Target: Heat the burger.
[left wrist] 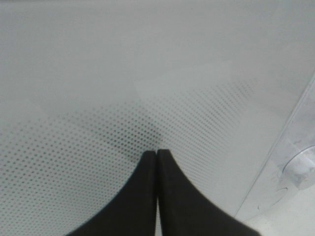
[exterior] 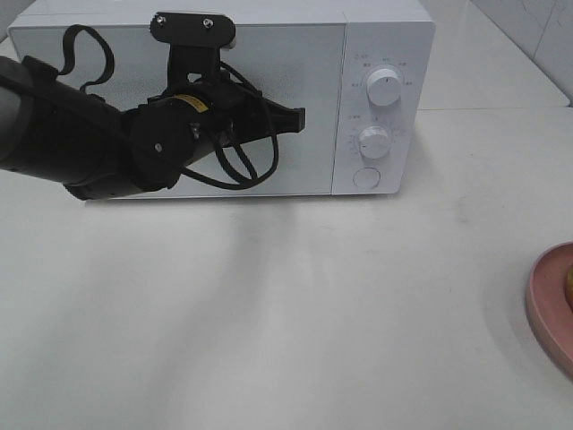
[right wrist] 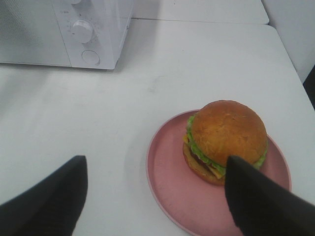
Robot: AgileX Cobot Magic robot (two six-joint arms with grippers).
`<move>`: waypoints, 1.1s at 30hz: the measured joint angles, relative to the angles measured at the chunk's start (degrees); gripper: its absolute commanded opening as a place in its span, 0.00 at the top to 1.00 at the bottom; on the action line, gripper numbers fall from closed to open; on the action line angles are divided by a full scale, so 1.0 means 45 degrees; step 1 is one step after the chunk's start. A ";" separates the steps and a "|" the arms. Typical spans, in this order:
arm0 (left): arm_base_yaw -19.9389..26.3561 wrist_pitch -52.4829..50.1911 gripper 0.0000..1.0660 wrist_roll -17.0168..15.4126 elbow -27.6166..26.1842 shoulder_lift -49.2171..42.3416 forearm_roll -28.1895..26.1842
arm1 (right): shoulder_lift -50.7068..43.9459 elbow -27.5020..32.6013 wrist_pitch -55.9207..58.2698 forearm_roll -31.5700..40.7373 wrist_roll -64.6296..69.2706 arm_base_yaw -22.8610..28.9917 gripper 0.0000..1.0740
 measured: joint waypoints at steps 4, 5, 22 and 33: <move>-0.0166 -0.0229 1.00 0.0420 0.0191 -0.0229 -0.0255 | 0.0000 0.0000 0.0000 0.0000 0.0000 0.0000 0.30; -0.0306 -0.0649 1.00 0.0789 0.0497 -0.0535 -0.0484 | 0.0000 0.0000 0.0000 0.0000 0.0000 0.0000 0.30; -0.0357 0.6010 0.37 0.1872 0.2737 -0.3438 -0.0866 | 0.0000 0.0000 0.0000 0.0000 0.0000 0.0000 0.30; 0.2496 1.3229 0.09 0.1872 0.2776 -0.5004 -0.0815 | 0.0000 0.0000 0.0000 0.0000 0.0000 0.0000 0.30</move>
